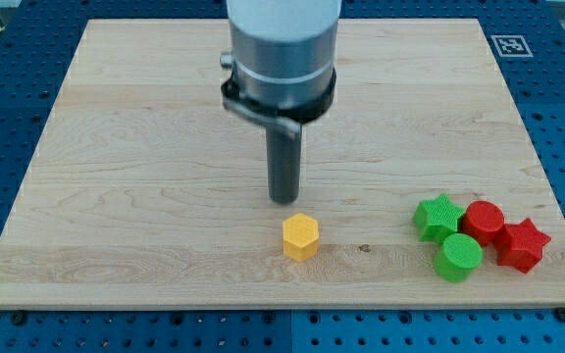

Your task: Place your arm horizontal to the red circle

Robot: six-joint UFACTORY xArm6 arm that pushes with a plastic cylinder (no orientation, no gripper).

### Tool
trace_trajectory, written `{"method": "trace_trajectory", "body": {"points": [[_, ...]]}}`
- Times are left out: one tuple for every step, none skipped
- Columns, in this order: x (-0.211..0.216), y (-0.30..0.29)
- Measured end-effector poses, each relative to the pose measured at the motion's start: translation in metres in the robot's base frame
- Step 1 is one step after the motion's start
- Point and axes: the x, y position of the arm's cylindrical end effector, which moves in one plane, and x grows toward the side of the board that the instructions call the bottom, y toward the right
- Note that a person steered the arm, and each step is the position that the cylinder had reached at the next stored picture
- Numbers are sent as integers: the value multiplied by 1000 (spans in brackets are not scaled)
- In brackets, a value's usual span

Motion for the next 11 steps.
{"method": "trace_trajectory", "body": {"points": [[-37, 52], [-45, 134], [-21, 220], [25, 282], [55, 302], [55, 302], [63, 305], [82, 309], [96, 304], [100, 275], [98, 235]]}}
